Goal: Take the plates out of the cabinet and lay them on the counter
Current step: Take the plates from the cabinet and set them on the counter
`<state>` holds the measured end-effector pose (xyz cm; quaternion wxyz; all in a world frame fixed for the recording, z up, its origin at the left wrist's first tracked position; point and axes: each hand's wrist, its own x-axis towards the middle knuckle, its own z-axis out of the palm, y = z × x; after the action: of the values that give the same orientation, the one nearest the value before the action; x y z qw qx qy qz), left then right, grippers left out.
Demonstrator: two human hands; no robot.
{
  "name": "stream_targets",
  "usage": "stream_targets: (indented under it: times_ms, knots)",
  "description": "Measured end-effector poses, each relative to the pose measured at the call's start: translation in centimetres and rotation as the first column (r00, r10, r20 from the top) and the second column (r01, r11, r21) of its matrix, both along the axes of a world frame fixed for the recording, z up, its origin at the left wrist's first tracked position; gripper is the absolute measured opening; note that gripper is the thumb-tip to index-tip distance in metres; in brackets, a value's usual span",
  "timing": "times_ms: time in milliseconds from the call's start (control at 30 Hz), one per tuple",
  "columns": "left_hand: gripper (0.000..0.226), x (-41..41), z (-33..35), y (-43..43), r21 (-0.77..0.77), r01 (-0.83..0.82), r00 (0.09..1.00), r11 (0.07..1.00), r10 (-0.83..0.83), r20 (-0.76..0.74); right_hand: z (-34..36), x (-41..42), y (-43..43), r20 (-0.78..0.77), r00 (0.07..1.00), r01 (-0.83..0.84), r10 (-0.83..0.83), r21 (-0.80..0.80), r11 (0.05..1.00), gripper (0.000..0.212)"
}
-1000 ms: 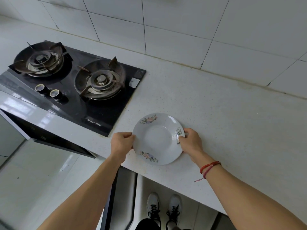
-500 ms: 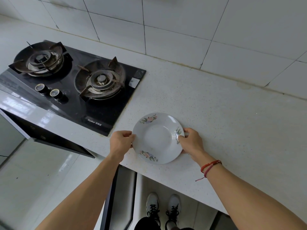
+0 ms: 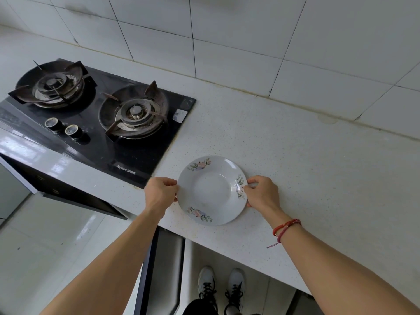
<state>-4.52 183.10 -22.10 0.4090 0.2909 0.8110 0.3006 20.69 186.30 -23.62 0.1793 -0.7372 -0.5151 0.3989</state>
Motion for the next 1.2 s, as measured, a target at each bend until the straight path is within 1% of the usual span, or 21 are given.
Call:
stream_targets:
  times_ms: [133, 300, 433, 567, 700, 833, 933, 1033, 1200]
  knots:
    - [0.021, 0.2, 0.3, 0.0, -0.004, -0.006, 1.000, 1.000, 0.006, -0.009, 0.1, 0.1, 0.0, 0.004, 1.000, -0.009, 0.009, 0.018, 1.000, 0.022]
    - [0.021, 0.7, 0.9, 0.1, 0.012, -0.023, 1.000, 1.000, 0.023, -0.004, 0.0, 0.8, 0.0, -0.036, 0.999, 0.029, -0.030, -0.019, 0.999, 0.027]
    - [0.024, 0.7, 1.7, 1.1, 0.035, -0.011, 1.000, 0.999, 0.011, -0.002, 0.9, 1.1, 0.7, -0.082, 0.994, 0.076, -0.077, -0.016, 0.997, 0.030]
    - [0.025, 0.8, 3.0, 3.0, 0.054, 0.015, 1.000, 0.998, -0.015, -0.002, 2.6, 1.3, 2.5, -0.133, 0.983, 0.131, -0.130, 0.004, 0.991, 0.027]
    - [0.030, 1.3, 5.0, 5.5, 0.107, 0.029, 0.999, 0.994, -0.031, 0.010, 4.8, 1.4, 4.8, -0.201, 0.964, 0.184, -0.176, 0.021, 0.983, 0.016]
    - [0.026, 1.9, 6.7, 8.1, 0.161, 0.023, 0.999, 0.987, -0.026, 0.018, 6.5, 1.6, 6.9, -0.240, 0.951, 0.215, -0.194, 0.064, 0.974, 0.020]
    - [0.015, 2.0, 7.0, 9.8, 0.181, 0.033, 0.999, 0.983, -0.034, 0.002, 7.0, 1.9, 8.2, -0.247, 0.946, 0.237, -0.210, 0.082, 0.968, 0.019]
    - [0.016, 2.2, 6.8, 11.2, 0.181, 0.054, 0.999, 0.982, -0.053, -0.012, 6.9, 2.2, 9.4, -0.239, 0.947, 0.241, -0.214, 0.090, 0.966, 0.023]
    - [0.014, 2.6, 5.7, 13.8, 0.178, 0.047, 0.999, 0.983, -0.045, -0.015, 6.2, 2.4, 11.8, -0.217, 0.956, 0.231, -0.199, 0.134, 0.964, 0.021]
